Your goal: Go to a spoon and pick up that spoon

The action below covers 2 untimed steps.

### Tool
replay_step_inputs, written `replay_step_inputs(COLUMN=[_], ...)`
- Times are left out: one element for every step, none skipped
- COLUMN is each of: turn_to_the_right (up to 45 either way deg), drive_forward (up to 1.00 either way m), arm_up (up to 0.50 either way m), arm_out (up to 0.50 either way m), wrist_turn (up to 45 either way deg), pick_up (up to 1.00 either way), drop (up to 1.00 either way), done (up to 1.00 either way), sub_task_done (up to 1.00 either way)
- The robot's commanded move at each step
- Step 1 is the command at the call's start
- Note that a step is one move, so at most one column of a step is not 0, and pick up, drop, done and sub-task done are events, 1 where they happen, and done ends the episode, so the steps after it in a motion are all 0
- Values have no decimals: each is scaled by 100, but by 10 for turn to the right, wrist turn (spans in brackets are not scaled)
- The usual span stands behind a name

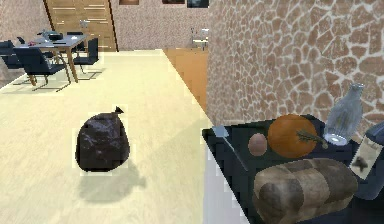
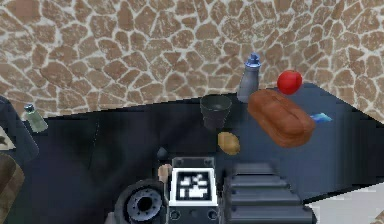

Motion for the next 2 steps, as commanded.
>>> replay_step_inputs(turn_to_the_right=[0,0], drive_forward=[0,0], arm_up=[0,0], arm_out=[16,0], wrist_turn=[0,450], pick_up=[0,0], drop=[0,0], done=[0,0], sub_task_done=[0,0])
